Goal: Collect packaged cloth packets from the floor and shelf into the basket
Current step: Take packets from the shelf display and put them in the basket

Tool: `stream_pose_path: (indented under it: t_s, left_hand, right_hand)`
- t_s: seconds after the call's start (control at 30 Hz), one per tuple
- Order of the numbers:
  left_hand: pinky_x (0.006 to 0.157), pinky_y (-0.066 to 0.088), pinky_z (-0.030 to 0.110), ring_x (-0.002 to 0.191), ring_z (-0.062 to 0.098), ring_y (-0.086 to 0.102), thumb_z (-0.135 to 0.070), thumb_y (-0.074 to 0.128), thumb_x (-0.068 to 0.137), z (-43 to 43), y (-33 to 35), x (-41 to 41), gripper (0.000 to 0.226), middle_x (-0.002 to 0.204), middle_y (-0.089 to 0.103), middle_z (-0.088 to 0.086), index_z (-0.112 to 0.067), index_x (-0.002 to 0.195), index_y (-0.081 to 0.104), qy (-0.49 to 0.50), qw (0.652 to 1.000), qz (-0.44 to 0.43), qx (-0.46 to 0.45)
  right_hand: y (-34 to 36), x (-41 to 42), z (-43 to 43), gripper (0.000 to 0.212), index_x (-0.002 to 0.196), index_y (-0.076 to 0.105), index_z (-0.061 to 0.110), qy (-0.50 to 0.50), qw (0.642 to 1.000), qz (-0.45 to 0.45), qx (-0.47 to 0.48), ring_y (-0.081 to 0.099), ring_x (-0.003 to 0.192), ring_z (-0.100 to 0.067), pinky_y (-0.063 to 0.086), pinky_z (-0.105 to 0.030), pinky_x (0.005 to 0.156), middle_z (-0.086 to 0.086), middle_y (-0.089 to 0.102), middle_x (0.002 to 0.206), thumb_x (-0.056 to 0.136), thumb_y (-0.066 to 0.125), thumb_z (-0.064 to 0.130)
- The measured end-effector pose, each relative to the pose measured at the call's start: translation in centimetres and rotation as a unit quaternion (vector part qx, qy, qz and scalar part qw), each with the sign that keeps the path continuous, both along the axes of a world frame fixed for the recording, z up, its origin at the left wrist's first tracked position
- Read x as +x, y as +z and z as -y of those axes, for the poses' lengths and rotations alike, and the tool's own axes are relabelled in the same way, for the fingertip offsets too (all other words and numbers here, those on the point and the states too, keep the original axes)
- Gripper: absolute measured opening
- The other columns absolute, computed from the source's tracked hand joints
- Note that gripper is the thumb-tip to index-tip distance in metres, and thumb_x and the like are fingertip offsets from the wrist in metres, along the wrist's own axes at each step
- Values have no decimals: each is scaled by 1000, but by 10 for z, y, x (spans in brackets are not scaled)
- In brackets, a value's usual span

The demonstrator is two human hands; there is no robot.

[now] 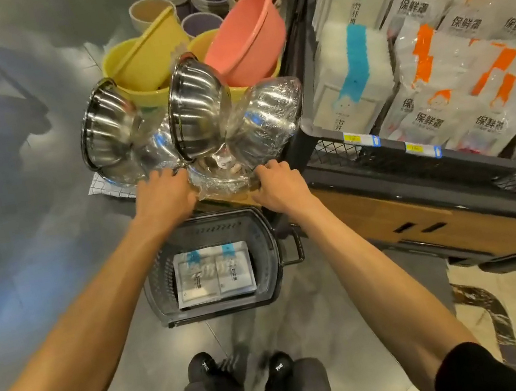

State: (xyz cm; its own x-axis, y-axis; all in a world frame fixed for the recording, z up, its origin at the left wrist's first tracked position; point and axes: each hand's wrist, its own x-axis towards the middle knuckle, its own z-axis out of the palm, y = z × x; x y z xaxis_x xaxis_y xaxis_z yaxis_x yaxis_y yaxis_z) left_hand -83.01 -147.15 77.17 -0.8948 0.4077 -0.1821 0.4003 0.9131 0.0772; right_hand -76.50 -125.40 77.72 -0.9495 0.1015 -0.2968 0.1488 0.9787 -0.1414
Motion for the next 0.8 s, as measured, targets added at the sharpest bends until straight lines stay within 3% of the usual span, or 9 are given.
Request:
stream_pose_path:
  t_s: [0.3, 0.53, 0.8]
  left_hand:
    - [84, 45, 52, 114, 42, 52, -29, 52, 98, 59, -123, -9, 35, 122, 59, 18, -7, 125, 57, 24, 996, -7, 80]
    - [83, 46, 50, 113, 41, 53, -34, 53, 98, 76, -279, -20, 41, 120, 61, 18, -9, 131, 55, 40, 995, 40, 85]
    - [83, 48, 51, 109, 43, 56, -29, 56, 96, 66, -477, -55, 41, 119, 62, 19, -7, 131, 56, 52, 995, 33, 76]
  right_hand:
    - [-133, -16, 34, 53, 140, 45, 12, -26, 999, 42, -10, 43, 126, -37, 45, -50, 96, -15, 47, 138, 97, 57, 39]
    - [-278, -36, 34, 53, 142, 45, 14, -37, 997, 62, -19, 45, 127, -36, 46, -50, 96, -14, 48, 138, 96, 59, 36]
    - [-471, -68, 22, 54, 143, 43, 12, -9, 998, 56, -12, 44, 127, -38, 46, -50, 96, -16, 46, 138, 97, 58, 34]
